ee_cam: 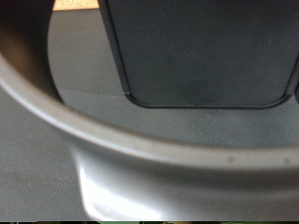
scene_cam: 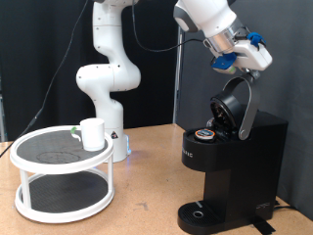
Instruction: Make a cup of coffee with the keurig machine
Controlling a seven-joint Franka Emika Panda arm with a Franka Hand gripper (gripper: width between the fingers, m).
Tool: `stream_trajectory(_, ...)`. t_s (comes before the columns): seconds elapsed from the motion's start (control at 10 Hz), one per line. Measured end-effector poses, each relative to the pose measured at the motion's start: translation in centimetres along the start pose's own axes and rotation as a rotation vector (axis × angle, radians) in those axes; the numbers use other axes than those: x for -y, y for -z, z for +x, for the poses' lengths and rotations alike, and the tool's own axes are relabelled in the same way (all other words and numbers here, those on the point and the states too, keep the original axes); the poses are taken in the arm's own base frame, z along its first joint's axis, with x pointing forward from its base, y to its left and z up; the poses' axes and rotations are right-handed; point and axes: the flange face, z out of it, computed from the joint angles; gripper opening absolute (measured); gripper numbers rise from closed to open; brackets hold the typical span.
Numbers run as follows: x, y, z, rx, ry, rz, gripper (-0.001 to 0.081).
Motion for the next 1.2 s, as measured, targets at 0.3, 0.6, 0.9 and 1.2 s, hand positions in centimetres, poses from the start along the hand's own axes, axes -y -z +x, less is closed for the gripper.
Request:
stream_trajectory(0.3,0.7,1.8,1.4,-0.008,0.017,0.02,0.0)
stream_trajectory(0.6,2.4,3.9,2.8,-0.012,-0.023,0.061,0.0)
stream_trajectory(0.9,4.8,5.6,4.7,-0.046,-0.074,0.116,0.0)
stream_trajectory(1.2,7.3,6.3,7.0,-0.086,-0.113,0.158,0.0)
